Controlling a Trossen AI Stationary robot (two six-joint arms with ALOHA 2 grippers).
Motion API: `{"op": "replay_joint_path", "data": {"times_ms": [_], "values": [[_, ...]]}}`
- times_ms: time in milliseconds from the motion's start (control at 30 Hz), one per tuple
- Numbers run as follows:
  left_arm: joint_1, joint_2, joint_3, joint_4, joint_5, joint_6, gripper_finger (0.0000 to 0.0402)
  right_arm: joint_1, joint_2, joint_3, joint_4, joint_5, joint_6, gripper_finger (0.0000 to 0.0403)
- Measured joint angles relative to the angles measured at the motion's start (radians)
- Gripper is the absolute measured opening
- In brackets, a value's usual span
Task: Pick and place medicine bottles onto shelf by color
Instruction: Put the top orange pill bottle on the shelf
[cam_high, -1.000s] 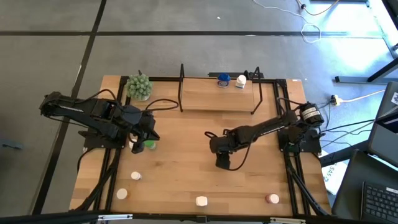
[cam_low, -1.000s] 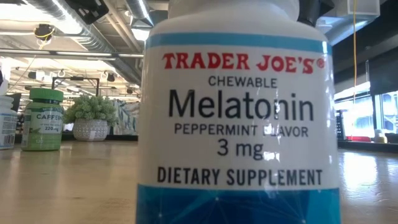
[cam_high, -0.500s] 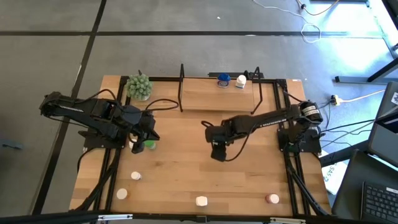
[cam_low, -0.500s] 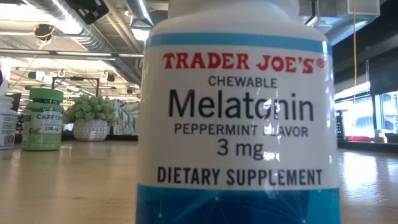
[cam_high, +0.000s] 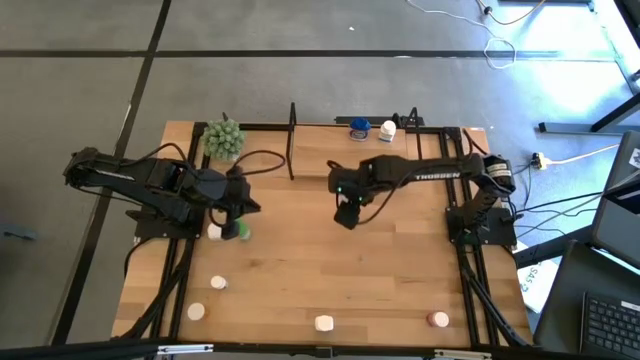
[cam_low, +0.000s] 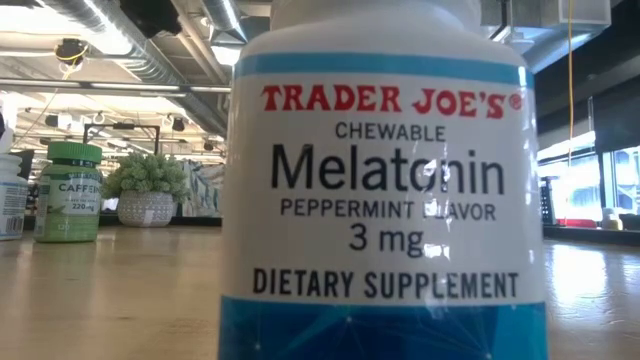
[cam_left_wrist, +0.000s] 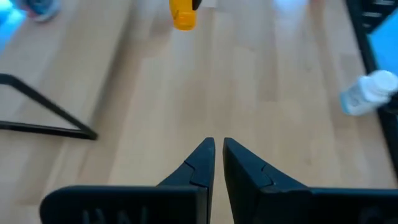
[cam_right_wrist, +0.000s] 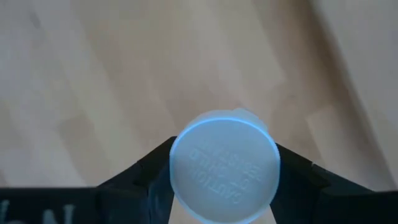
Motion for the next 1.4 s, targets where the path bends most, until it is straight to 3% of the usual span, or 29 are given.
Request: {"op": "replay_joint_path", "data": {"times_ms": [367,733,967,1167,1400], "values": [[0.026,0.0,0.0,0.009,-0.104,0.002,0.0027,-0.187,0.0,0.0,-0.043,0.015,-0.086,0.02],[0.147,0.0,0.0,0.023,-0.11,0.002,0.0027,-0.379,0.0,-0.008,-0.098,0.078,-0.207,0.02],[0.212,0.0,0.0,0.023,-0.11,0.001,0.0028,-0.438,-0.041,-0.015,-0.132,0.087,-0.249,0.02],[0.247,0.0,0.0,0.023,-0.11,0.001,0.0028,-0.453,-0.149,-0.133,-0.113,0.09,-0.214,0.02],[0.271,0.0,0.0,0.023,-0.11,0.001,0.0028,-0.479,-0.273,-0.291,0.071,0.087,-0.128,0.02]]}}
